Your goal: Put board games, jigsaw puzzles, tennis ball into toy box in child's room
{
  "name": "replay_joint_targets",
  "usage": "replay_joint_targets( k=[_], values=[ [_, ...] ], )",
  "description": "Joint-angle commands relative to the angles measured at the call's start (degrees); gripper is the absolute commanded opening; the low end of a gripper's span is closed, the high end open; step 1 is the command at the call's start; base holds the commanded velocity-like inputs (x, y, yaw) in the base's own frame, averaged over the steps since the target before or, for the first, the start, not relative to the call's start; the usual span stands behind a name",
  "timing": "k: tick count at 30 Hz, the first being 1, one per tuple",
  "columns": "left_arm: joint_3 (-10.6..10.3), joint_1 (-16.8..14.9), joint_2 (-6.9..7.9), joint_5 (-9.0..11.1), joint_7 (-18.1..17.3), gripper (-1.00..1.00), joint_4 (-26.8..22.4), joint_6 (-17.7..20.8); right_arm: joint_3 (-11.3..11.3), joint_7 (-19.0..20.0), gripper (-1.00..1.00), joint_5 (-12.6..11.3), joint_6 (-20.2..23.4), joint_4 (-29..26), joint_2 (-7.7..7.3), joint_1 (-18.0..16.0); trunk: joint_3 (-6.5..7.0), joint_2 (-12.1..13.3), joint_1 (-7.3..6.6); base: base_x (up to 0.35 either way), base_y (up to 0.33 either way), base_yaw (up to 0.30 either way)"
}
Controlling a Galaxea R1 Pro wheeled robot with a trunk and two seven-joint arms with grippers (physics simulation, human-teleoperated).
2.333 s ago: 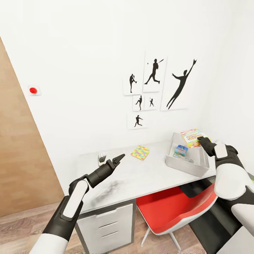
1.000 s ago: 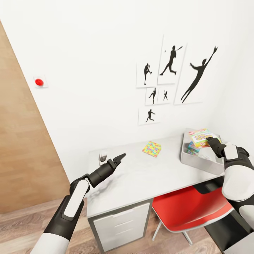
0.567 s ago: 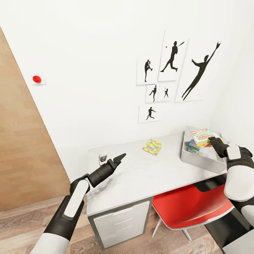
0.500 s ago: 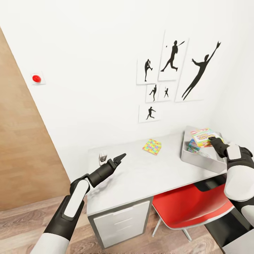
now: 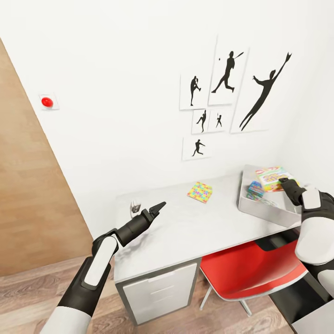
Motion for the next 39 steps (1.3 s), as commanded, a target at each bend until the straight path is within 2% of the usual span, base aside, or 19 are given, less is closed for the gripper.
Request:
replay_joint_targets(
  k=[1, 4, 7, 9, 16, 33, 36, 39],
  values=[
    [0.04, -0.05, -0.01, 0.33, -0.01, 1.00, -0.02, 0.39, -0.09, -0.25, -1.00, -0.67, 0.26, -0.35, -0.02, -0.07, -0.09, -0.08, 0.02, 0.000, 0.000, 0.000],
    [-0.13, -0.05, -0.01, 0.25, -0.05, 1.00, -0.20, 0.39, -0.09, -0.27, -1.00, -0.68, 0.26, -0.98, -0.16, -0.08, -0.10, -0.08, 0.02, 0.021, 0.000, 0.000],
    [-1.21, -0.05, 0.03, 0.05, 0.03, 1.00, -0.98, 0.36, -0.06, -0.27, -1.00, -0.69, 0.30, -1.86, -0.40, -0.09, -0.11, -0.08, 0.02, 0.136, 0.000, 0.000],
    [-2.12, -0.05, 0.07, -0.07, 0.10, 1.00, -1.46, 0.34, -0.05, -0.27, -1.00, -0.73, 0.31, -2.20, -0.70, -0.09, -0.11, -0.08, 0.02, 0.224, 0.000, 0.000],
    [-3.38, -0.05, 0.11, -0.20, 0.27, 1.00, -2.02, 0.32, -0.04, -0.27, -1.00, -0.82, 0.33, -2.62, -1.21, -0.06, -0.11, -0.08, 0.02, 0.273, 0.000, 0.000],
    [-4.08, -0.05, 0.04, -0.23, 0.25, 1.00, -2.48, 0.30, -0.02, -0.26, -1.00, -0.83, 0.35, -2.80, -1.65, -0.01, -0.12, -0.08, 0.02, 0.087, 0.000, 0.000],
    [-4.13, -0.05, 0.01, -0.18, 0.14, 1.00, -3.13, 0.32, 0.01, -0.26, -1.00, -0.84, 0.34, -2.72, -1.68, 0.01, -0.12, -0.08, 0.02, 0.012, 0.000, 0.000],
    [-4.67, 0.16, 0.02, -0.04, 0.11, 1.00, -6.24, 0.39, 0.03, -0.27, -1.00, -0.84, 0.34, -2.55, -1.68, 0.04, -0.12, -0.08, 0.02, 0.007, 0.000, 0.000]
  ],
)
